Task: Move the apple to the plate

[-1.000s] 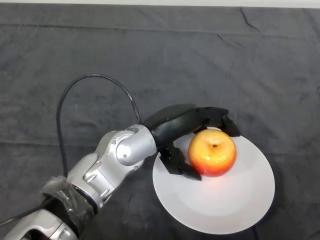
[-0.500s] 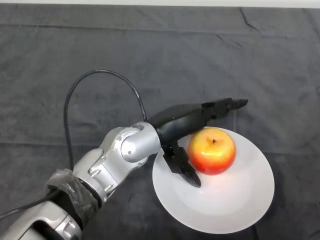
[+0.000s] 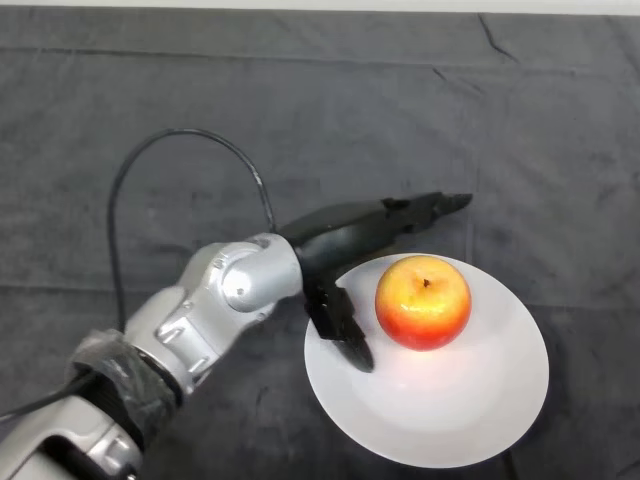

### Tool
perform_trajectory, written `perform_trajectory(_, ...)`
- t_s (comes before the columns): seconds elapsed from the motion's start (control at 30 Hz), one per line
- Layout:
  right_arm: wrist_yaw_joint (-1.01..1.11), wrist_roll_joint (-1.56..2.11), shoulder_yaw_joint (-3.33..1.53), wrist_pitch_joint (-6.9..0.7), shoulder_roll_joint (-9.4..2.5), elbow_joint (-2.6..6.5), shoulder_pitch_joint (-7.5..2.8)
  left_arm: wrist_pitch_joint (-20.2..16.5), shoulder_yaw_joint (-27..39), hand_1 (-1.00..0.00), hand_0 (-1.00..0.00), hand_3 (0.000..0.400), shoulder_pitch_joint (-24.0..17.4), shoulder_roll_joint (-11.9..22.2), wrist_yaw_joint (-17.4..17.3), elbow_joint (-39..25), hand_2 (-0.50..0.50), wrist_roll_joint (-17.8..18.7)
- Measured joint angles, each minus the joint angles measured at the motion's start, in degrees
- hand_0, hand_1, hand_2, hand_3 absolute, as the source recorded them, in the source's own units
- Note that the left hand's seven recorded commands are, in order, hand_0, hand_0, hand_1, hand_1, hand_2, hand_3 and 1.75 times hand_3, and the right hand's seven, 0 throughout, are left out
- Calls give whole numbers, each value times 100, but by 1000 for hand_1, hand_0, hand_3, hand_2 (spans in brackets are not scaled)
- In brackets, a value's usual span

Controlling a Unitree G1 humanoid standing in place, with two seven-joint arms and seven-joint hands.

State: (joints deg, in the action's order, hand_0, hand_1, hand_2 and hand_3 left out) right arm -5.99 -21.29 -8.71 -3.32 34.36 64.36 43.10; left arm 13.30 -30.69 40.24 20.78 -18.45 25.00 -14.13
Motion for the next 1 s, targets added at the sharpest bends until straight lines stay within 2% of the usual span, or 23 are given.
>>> perform_trajectory(0.1, 0, 0, 0, 2, 0, 0, 0, -11, 145, 0, 0, 0, -106, 89, -26, -268, 0, 114)
perform_trajectory(0.37, 0, 0, 0, 5, 0, 0, 0, 3, 686, 0, 0, 0, -352, 273, -71, -485, 0, 388)
perform_trajectory(0.7, 0, 0, 0, 4, 0, 0, 0, 265, 1415, 0, 0, 0, -601, 978, -210, -485, 0, 650)
perform_trajectory(0.87, 0, 0, 0, 2, 0, 0, 0, 399, 1884, 0, 0, 0, -693, 1203, -260, -485, 0, 868)
perform_trajectory(1.0, 0, -1, 0, 2, 0, 0, 0, 435, 2086, 0, 0, 0, -886, 1374, -259, -485, 0, 882)
